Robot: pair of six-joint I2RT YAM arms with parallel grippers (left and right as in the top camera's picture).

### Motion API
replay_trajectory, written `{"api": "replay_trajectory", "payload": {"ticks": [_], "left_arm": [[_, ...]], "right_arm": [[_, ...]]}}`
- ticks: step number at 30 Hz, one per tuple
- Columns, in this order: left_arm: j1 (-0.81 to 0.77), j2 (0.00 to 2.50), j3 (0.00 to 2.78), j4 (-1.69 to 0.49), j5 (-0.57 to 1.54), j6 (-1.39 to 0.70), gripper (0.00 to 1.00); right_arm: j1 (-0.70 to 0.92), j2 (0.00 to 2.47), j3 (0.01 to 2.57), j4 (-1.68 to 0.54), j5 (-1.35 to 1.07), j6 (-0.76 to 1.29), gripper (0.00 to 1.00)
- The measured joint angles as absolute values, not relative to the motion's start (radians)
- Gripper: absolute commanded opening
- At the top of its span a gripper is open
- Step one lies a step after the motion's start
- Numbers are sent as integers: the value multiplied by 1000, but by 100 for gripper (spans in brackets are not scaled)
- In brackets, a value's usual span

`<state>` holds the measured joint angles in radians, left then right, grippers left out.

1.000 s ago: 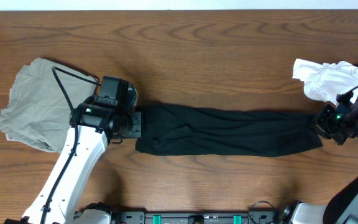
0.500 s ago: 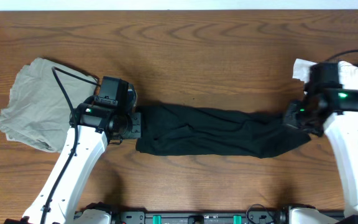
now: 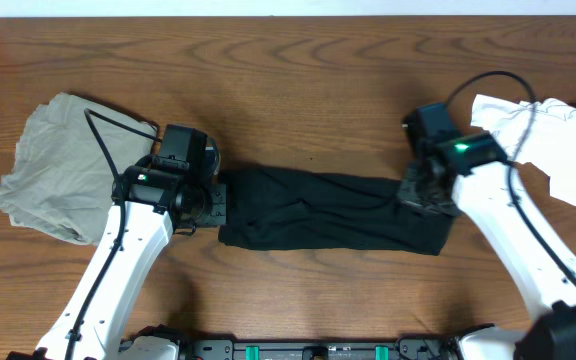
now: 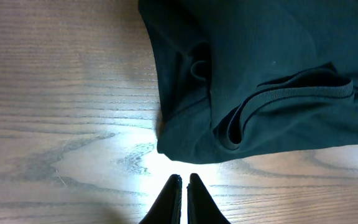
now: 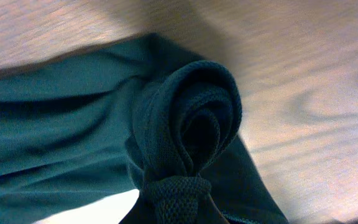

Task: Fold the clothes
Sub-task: 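Fold the strip's right end leftward toward the left gripper with the right gripper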

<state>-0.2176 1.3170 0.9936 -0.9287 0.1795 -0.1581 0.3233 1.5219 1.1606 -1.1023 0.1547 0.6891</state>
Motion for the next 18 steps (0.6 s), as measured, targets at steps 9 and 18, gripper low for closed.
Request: {"api": "replay_trajectory", "payload": {"ticks": [9,18], "left_arm": [[-218,1317,994,-932,180,-158,7],[-218,1317,994,-931,180,-158,7]], "right_arm": [[446,1603,1160,-971,83,760,7],[569,1615,1161,-809,5,730,80]]}}
